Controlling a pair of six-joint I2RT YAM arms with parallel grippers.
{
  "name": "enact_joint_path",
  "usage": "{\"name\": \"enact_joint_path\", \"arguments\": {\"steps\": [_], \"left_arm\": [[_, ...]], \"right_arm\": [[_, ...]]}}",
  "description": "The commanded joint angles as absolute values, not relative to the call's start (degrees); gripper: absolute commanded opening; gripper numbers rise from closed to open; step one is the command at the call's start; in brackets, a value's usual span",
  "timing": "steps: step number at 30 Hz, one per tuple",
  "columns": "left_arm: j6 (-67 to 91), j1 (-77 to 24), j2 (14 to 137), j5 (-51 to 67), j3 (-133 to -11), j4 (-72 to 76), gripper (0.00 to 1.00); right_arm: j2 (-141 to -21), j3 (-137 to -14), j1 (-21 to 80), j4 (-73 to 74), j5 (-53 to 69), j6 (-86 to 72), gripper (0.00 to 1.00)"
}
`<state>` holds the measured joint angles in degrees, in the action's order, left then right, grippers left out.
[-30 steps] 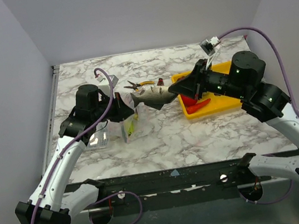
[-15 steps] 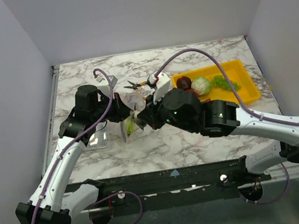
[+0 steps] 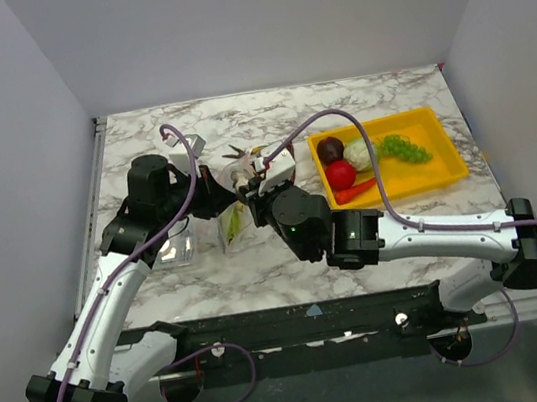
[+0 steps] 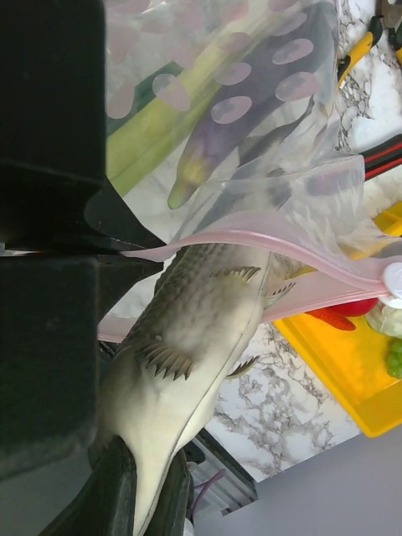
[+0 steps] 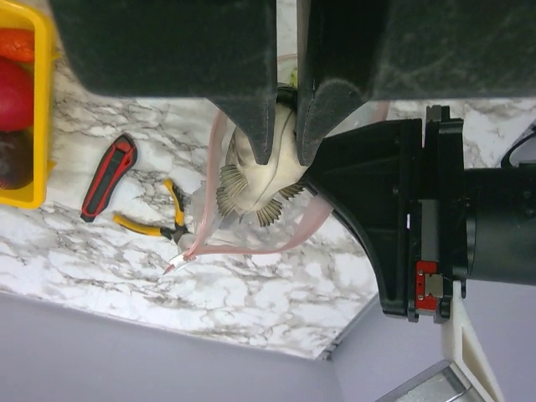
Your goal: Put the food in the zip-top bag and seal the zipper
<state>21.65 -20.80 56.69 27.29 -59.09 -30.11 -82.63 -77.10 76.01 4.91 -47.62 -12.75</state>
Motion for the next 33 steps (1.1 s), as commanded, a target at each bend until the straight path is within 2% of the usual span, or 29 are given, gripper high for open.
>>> {"name": "enact_joint_path", "arguments": {"steps": [1, 6, 15, 25, 33], "left_arm": [[22.1, -20.9, 55.4, 30.4, -58.4, -27.4, 0.00], [22.1, -20.9, 55.2, 30.2, -58.4, -27.4, 0.00], [22.7, -19.9, 53.4, 26.4, -58.0, -27.2, 0.00], [25.4, -16.9, 53.5, 33.5, -56.6, -23.0, 0.00], [26.4, -16.9, 53.2, 36.2, -55.7, -21.0, 0.00]], "right_arm": [[-83.5, -73.6, 76.0, -15.1, -54.0, -9.3, 0.00], [-85.6, -71.3, 76.0, -19.5, -57.7, -16.0, 0.01], [-86.3, -68.7, 76.1, -13.7, -58.7, -25.6, 0.01], [-88.2, -69.9, 74.9, -11.2, -56.0, -31.4, 0.01], [-93.5, -75.0, 73.9, -7.1, -60.1, -29.4, 0.01]]}}
